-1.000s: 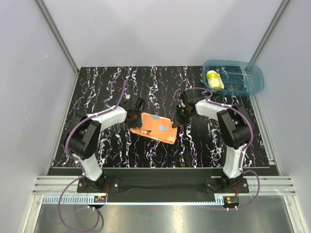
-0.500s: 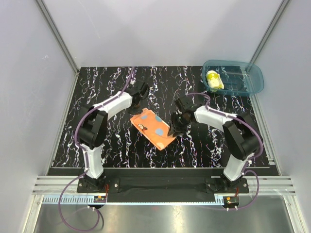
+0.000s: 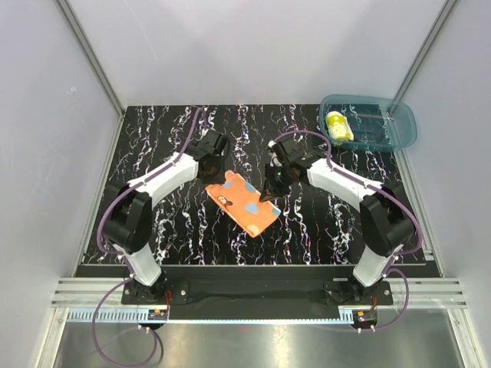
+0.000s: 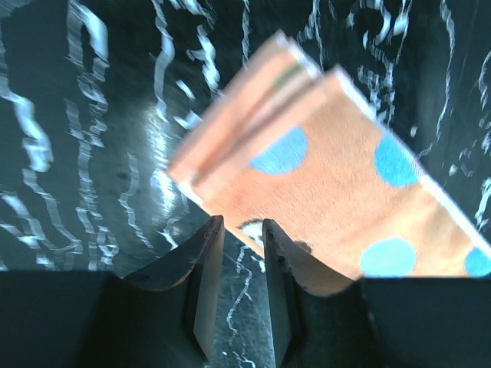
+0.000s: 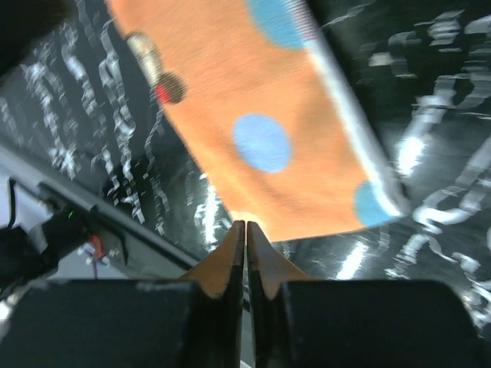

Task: Roll the towels
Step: Fold the towel

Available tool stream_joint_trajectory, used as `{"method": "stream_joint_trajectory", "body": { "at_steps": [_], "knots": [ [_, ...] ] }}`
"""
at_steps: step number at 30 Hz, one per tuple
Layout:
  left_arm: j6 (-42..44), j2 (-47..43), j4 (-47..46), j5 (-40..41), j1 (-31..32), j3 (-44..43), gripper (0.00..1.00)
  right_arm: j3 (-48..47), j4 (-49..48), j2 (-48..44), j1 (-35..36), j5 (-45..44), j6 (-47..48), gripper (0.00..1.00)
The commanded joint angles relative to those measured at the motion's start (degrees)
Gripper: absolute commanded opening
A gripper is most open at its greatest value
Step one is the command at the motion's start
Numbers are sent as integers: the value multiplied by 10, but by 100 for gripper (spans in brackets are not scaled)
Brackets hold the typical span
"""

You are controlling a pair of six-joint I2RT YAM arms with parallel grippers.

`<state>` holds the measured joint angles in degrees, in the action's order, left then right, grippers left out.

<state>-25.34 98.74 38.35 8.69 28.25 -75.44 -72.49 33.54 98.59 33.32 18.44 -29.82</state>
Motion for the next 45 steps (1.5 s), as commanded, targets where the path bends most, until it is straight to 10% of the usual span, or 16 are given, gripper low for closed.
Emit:
{"method": "stream_joint_trajectory", "body": {
  "at_steps": [1,25,31,45],
  "knots": [
    [-16,15,-52,-64,2,28,32,15,-67,13,37,109,4,7],
    [21,135,-57,-24,-22,-15,29,185,-298,132,46,234,-73,0],
    [33,153,-67,-4,-29,-19,27,205,-298,108,48,232,-87,26],
    [57,150,-30,14,-34,-84,27,214,-271,38,56,222,-95,26]
  ]
}}
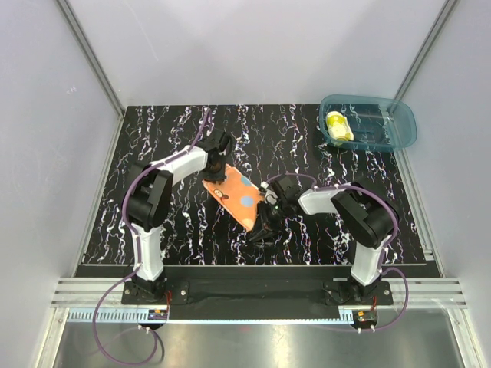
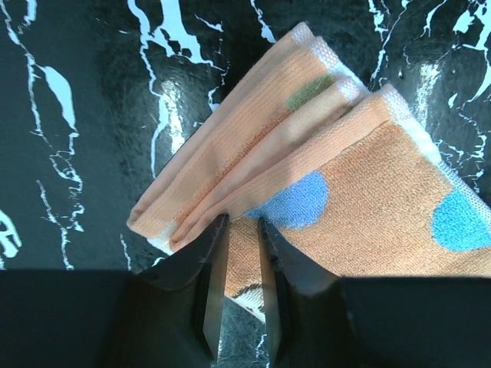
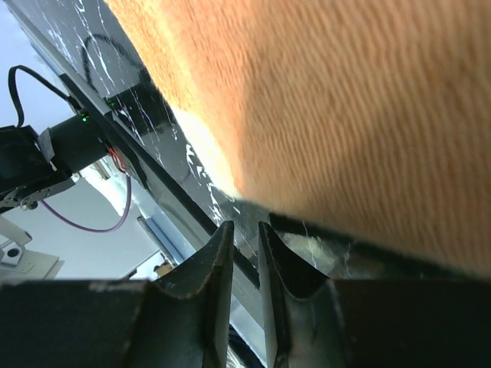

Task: Roll the towels
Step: Fold the towel

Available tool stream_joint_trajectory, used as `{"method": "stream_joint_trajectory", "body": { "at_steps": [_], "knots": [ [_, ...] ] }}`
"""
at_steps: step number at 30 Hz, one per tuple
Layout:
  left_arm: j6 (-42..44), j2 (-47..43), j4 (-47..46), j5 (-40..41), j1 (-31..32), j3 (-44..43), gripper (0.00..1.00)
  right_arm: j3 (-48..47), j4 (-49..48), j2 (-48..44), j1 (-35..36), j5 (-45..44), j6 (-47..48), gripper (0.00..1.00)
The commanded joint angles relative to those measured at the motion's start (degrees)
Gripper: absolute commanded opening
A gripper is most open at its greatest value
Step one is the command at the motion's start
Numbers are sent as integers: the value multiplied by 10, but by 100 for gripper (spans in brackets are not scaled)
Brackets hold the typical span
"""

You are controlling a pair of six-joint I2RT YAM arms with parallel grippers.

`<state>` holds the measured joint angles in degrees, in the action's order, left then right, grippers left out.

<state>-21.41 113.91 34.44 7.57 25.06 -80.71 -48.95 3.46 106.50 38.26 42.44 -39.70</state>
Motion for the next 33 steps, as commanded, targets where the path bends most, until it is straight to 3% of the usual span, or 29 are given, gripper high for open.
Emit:
{"method": "stream_joint_trajectory", "body": {
  "at_steps": [1,5,6,9,12,18,23,33],
  "knots": [
    [20,-10,18,33,-2,-40,28,-30,43,-52,6,-21,9,26],
    [32,-53,64,70,3,-81,38,-100,146,-143,5,-65,45,29],
    [39,-62,80,78,9,-88,40,-126,189,-162,5,-113,55,31],
    [44,-105,116,113,31,-105,43,-160,259,-241,-6,-230,52,45],
    [46,-166,123,144,63,-73,43,-167,315,-312,-26,-326,41,55],
    [41,-284,61,143,207,72,45,-128,373,-442,-78,-465,24,65],
    [41,-312,-16,126,294,162,67,-118,404,-490,-101,-510,18,71],
    [79,-214,-74,113,371,181,64,-91,393,-476,-110,-490,25,72]
  ]
}}
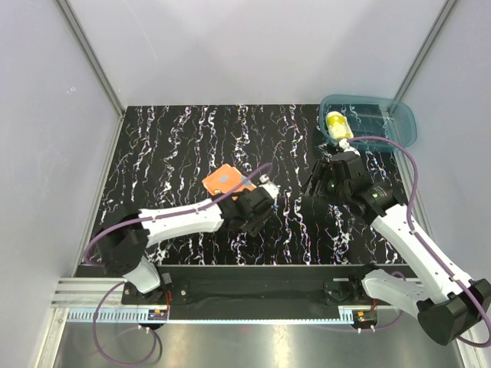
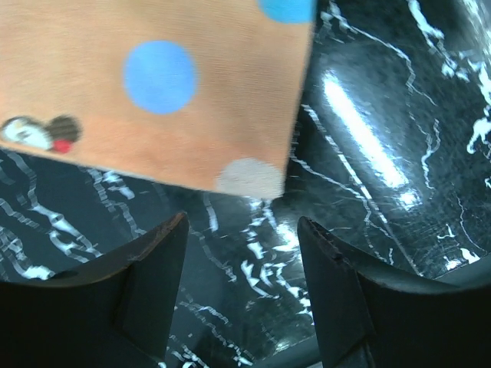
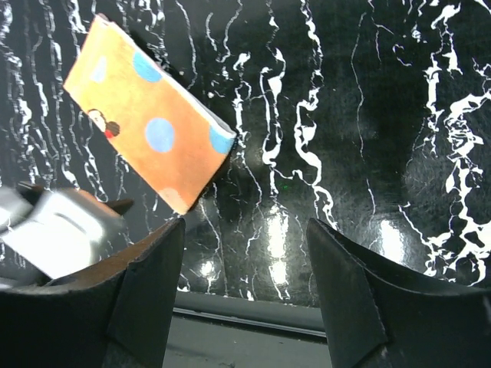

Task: Roll the towels
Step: Fold the towel, then roll the towel

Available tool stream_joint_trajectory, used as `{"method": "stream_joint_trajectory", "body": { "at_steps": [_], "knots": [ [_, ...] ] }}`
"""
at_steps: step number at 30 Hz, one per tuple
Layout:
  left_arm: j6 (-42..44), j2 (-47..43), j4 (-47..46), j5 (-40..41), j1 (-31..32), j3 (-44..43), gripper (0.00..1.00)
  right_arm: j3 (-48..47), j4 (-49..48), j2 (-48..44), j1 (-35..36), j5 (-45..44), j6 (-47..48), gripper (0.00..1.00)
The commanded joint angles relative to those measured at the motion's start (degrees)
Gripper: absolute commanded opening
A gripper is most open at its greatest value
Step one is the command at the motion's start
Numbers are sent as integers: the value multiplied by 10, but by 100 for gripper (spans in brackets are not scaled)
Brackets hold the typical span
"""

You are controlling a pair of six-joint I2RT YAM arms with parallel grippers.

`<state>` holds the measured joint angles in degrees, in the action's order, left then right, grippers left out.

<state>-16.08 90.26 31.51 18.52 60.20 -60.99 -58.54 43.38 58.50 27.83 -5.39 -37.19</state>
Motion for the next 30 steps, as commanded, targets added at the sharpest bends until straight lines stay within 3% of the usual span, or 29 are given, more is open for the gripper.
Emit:
{"method": "stream_joint_trajectory", "body": {
  "at_steps": [1,18,25,30],
  "knots": [
    [28,30,-45,2,22,-21,64,7,-8,8,-7,-10,1,72],
    [50,139,-61,-3,14,-51,61,2,-27,44,-36,20,22,71],
    [37,142,-91,-40,-11,-6,38,2,-42,71,-51,52,33,69],
    [25,125,-107,-37,-20,22,13,10,-84,115,-59,142,19,70]
  ]
}}
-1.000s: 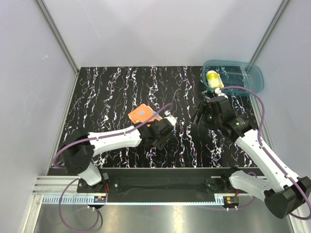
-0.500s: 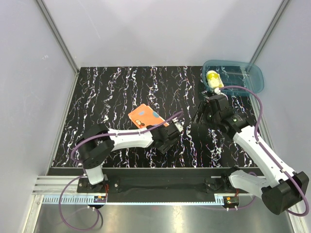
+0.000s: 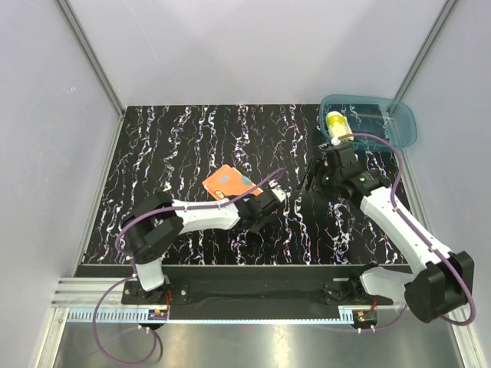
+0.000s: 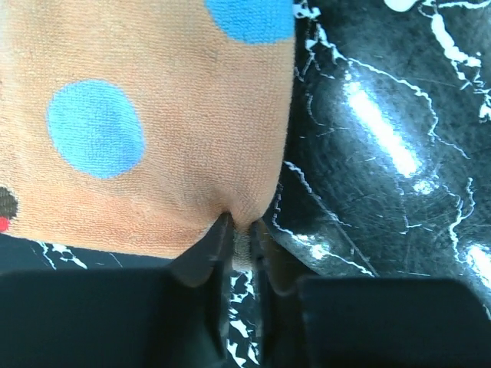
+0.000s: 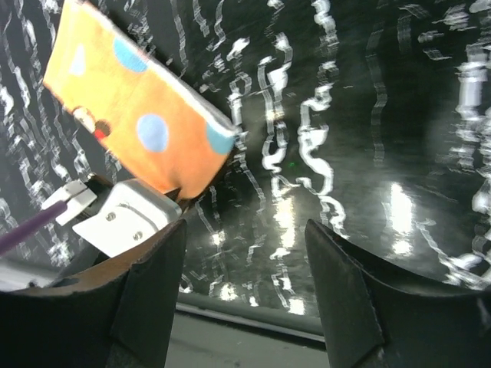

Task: Roll the towels
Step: Roll the towel

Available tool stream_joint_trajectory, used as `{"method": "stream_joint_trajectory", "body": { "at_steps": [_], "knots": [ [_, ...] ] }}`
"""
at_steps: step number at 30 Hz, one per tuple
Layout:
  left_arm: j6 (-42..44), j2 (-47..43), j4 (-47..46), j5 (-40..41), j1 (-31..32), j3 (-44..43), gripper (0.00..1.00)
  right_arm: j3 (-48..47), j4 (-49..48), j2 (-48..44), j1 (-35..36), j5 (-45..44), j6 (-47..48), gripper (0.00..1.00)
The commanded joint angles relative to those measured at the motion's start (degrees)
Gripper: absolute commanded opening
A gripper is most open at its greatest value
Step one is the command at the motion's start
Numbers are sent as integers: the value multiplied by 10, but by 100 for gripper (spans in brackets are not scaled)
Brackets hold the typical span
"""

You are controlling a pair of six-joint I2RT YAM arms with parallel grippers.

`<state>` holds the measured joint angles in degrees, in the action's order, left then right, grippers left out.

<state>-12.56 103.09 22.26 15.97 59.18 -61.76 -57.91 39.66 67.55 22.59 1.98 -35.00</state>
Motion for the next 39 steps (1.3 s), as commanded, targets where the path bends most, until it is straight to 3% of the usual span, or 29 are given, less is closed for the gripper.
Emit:
{"method": "stream_joint_trajectory", "body": {
  "at_steps": [1,4,11,23,26,30,35,39],
  "knots": [
    [-11,-5,-19,-12,-11,32,11,5,-57,51,-6,87,-7,71],
    [-12,-14,-32,-12,-13,44,0,6,-94,125,-6,166,-25,74],
    [-12,-60,-74,-31,-28,88,0,17,-238,288,-5,321,-82,75],
    [-15,-100,-119,-82,-65,135,0,10,-340,432,-6,360,-118,68],
    [-15,-106,-127,-91,-71,140,0,4,-358,460,-6,370,-124,63],
    [-17,-111,-130,-99,-78,147,0,-4,-355,471,-6,362,-120,44],
    [-18,-119,-137,-105,-83,155,0,-44,-291,475,-8,316,-81,34],
    [-19,-128,-143,-103,-85,162,0,-72,-260,484,-12,302,-62,13]
  ]
}}
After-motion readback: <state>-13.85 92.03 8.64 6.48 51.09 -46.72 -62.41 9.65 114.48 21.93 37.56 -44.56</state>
